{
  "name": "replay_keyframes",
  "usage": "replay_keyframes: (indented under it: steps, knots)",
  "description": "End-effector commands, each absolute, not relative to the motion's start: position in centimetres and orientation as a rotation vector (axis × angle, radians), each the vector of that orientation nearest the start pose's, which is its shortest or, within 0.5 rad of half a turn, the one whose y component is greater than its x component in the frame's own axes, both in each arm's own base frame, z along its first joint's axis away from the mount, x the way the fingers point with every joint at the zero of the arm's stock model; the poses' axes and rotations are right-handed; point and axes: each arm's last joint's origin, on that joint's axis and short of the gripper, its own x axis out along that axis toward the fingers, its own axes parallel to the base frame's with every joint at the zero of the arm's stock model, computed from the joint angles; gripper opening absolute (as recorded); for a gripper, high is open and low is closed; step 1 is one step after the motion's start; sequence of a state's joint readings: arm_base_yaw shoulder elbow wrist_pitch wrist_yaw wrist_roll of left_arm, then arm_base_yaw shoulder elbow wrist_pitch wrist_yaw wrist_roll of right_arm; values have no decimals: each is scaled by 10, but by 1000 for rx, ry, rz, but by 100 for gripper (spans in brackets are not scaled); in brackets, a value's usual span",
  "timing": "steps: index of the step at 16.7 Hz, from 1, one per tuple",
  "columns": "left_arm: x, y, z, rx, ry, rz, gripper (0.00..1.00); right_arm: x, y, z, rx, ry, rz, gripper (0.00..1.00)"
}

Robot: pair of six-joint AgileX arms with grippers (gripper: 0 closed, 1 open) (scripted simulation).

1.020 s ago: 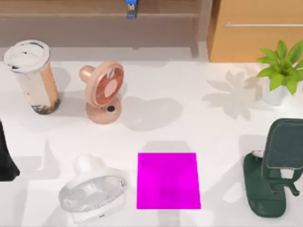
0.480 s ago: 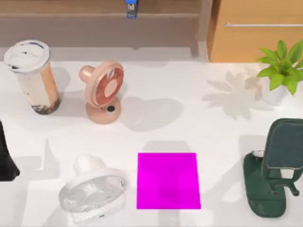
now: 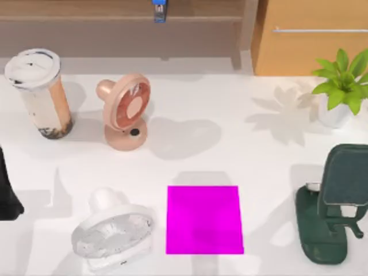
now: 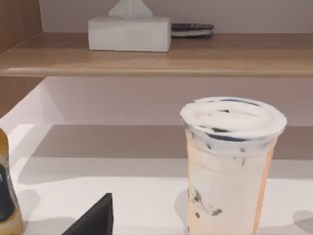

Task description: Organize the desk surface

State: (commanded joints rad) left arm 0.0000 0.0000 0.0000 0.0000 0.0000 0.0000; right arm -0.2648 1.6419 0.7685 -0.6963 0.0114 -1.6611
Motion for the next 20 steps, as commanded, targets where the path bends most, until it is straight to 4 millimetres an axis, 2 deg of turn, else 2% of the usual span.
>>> replay_keyframes:
  steps: [2,6,10,15,20]
  knots:
    - [106,-1,160,0,0,0,100,240,-65,118,-1089,1294,1073,0]
    - [106,-1,160,0,0,0,100,247,-66,145,-1105,1281,1065,0]
    - [106,-1,160,0,0,0,100,241,-65,167,-1058,1327,1128,0]
    - [106,-1,160,0,0,0,100,240,-65,212,-1085,1298,1079,0]
    - [106,-1,160,0,0,0,100,240,-64,213,-1085,1298,1079,0]
